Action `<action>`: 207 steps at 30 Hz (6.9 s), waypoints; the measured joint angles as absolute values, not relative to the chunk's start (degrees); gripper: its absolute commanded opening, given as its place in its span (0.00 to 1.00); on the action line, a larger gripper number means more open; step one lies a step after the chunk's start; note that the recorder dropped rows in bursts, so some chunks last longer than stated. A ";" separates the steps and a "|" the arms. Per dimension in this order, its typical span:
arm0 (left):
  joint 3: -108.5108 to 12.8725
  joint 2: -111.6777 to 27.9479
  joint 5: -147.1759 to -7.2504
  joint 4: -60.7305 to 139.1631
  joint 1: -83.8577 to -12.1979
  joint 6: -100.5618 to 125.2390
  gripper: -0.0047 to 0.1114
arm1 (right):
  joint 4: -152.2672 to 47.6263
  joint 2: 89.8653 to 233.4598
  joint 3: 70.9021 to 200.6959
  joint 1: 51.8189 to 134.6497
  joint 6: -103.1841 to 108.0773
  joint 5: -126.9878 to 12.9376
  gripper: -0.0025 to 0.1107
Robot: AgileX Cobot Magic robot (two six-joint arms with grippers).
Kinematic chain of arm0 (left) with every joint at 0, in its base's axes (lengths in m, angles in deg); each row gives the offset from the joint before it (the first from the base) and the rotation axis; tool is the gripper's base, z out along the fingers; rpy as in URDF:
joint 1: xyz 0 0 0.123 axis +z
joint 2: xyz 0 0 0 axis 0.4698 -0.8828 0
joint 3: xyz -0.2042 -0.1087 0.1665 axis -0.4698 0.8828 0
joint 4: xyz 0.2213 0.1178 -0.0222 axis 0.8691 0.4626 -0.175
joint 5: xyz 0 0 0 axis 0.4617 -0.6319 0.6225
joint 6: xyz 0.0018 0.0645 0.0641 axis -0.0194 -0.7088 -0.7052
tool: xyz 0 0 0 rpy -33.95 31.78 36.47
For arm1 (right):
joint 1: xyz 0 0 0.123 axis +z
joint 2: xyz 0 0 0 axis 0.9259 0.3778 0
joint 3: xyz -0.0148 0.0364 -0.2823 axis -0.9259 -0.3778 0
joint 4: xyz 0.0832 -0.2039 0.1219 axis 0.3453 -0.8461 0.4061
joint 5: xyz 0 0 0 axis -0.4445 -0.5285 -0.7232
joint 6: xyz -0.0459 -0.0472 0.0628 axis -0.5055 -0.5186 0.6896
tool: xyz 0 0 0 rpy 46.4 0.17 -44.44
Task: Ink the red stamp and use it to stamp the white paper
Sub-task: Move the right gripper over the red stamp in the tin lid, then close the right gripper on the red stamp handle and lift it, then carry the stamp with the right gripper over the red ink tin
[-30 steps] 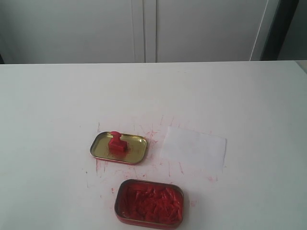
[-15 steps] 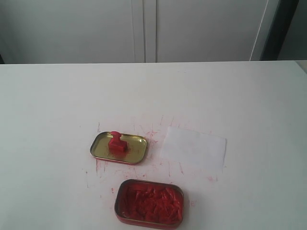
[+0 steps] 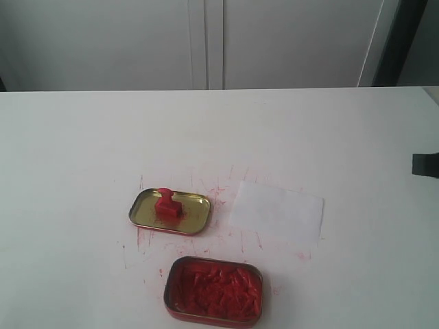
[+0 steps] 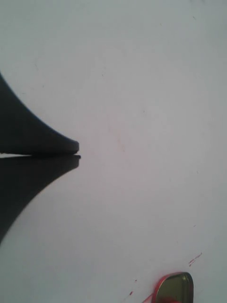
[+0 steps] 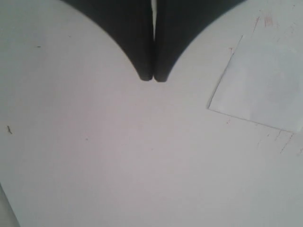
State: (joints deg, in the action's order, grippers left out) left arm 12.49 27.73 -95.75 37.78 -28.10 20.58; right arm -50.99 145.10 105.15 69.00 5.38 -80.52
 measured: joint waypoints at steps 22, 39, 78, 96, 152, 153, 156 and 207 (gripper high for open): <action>12.49 27.73 -95.75 37.78 -28.10 20.58 0.04 | -47.30 166.28 121.87 77.47 3.54 -90.59 0.02; 12.49 27.73 -95.75 37.78 -28.10 20.58 0.04 | -46.63 182.18 137.64 89.27 3.54 -97.89 0.02; 12.49 27.73 -95.75 37.78 -28.10 20.58 0.04 | -46.32 214.63 180.55 106.62 -2.39 -117.05 0.02; 12.49 27.73 -95.75 37.78 -28.10 20.58 0.04 | -46.40 220.14 186.27 111.09 -25.91 -117.41 0.19; 12.49 27.73 -95.75 37.78 -28.10 20.58 0.04 | -52.32 225.41 186.29 111.12 -26.44 -116.69 0.02; 12.49 27.73 -95.75 37.78 -28.10 20.58 0.04 | -52.32 225.41 186.29 111.12 -26.44 -116.69 0.02; 12.49 27.73 -95.75 37.78 -28.10 20.58 0.04 | -52.32 225.41 186.29 111.12 -25.45 -116.79 0.02; 12.49 27.73 -95.75 37.78 -28.10 20.58 0.04 | -48.19 195.79 138.18 116.08 -19.05 -105.61 0.02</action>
State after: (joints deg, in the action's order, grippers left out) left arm 12.49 27.73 -95.75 37.78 -28.10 20.58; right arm -48.19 195.79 138.18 116.08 -19.05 -105.61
